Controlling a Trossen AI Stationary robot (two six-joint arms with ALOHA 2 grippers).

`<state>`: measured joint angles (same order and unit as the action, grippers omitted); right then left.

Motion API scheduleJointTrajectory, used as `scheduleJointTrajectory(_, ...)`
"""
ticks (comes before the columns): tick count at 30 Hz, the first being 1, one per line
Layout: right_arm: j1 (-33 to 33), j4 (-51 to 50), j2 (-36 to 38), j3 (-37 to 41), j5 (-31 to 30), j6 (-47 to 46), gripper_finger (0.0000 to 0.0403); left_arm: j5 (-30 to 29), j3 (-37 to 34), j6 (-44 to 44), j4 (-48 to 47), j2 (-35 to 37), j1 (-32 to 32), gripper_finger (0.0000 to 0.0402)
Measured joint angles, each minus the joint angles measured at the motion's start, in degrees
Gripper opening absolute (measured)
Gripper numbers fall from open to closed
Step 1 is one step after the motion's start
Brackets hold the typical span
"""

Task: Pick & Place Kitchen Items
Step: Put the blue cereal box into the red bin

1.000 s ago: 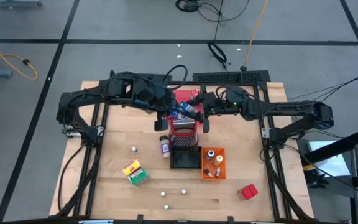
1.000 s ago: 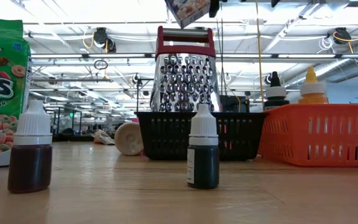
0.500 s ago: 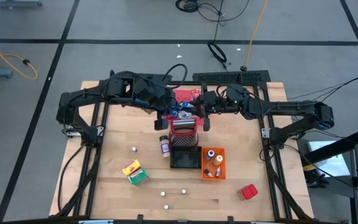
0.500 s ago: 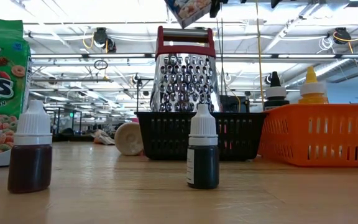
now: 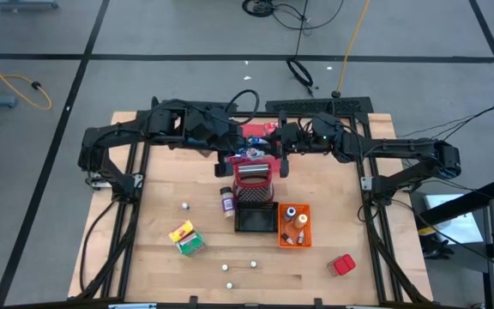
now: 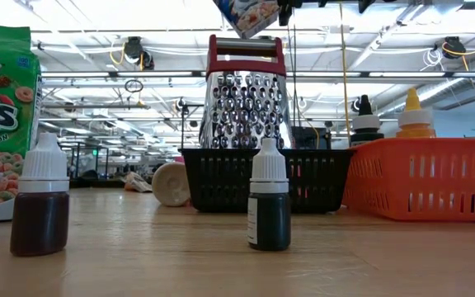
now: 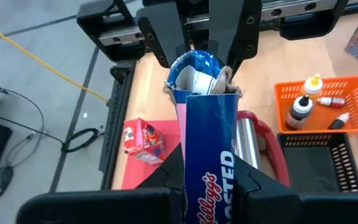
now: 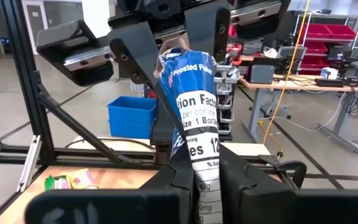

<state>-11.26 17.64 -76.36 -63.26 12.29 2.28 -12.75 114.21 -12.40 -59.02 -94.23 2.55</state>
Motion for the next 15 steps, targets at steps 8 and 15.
scheduleJointTrajectory(8, -0.8, -0.5, 0.1, -0.2, -0.2, -0.1, 0.0022, -3.2, -0.1, -2.4, 2.3, 2.8, 0.0, 0.0047)
scheduleJointTrajectory(15, -1.2, -1.1, 0.0, -0.1, -0.5, -0.2, 0.0020, -3.7, -0.1, -1.8, -0.1, 4.7, 1.3, 0.0047)
